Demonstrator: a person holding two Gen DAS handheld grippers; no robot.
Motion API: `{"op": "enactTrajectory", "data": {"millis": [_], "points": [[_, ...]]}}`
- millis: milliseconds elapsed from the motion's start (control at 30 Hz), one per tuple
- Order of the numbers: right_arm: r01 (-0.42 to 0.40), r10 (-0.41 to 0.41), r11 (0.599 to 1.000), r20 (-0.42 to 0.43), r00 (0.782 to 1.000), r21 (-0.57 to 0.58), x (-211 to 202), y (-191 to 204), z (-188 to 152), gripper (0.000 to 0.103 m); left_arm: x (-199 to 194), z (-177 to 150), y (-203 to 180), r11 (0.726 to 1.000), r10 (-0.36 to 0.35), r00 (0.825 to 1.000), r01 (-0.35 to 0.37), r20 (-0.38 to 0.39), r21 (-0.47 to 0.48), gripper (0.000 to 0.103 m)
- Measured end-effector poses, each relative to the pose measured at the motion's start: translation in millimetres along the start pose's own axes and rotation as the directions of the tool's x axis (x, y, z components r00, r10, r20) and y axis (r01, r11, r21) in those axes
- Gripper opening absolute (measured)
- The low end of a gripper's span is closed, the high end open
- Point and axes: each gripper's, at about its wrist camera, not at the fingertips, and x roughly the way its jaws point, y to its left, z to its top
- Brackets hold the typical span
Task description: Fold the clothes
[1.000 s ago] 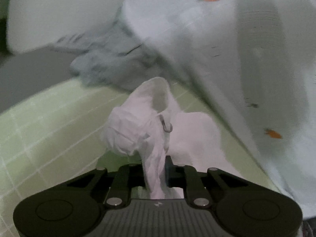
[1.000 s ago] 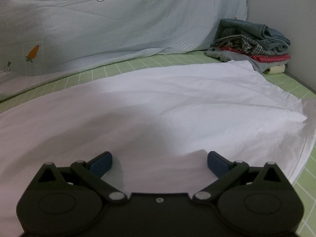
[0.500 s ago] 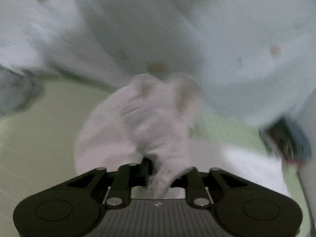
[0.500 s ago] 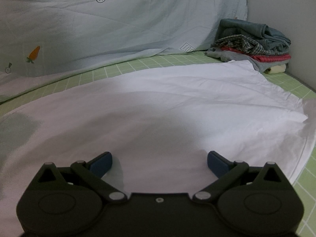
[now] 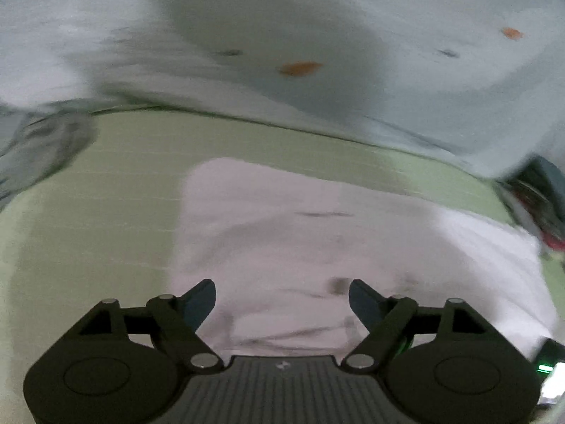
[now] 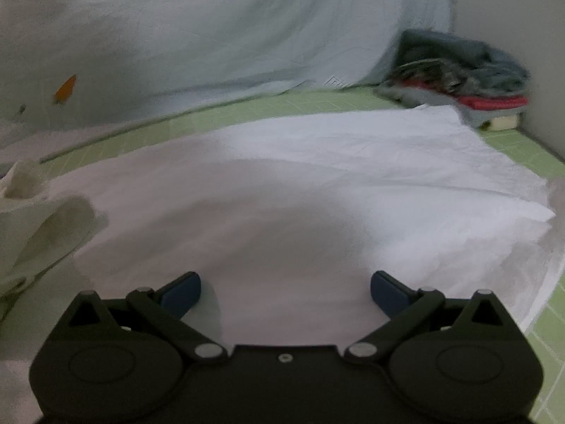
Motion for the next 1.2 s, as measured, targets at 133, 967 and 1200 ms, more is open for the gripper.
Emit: {"op": "enactTrajectory", "data": {"millis": [133, 967, 1200], "points": [[-0.113, 0.106, 0.991, -0.092, 0.990, -0.075, -10, 9, 22, 0.103, 6, -7, 38, 0.983, 0.153, 0.987, -0.156, -0.045, -0.097, 0.083], [-0.599, 0.664, 0.737, -0.174, 0.727, 0.313, 16, 95, 52, 0.021, 37, -24, 75, 0.974, 0.176, 0.970, -0.196, -0.167, -0.115, 0.094], [-0.650, 0.656, 0.753, -0.036, 0.754, 0.101, -28, 68, 86, 0.018, 13, -20, 30, 0.988, 0.147, 0.988, -0.143, -0.056, 0.063, 0.094]]}}
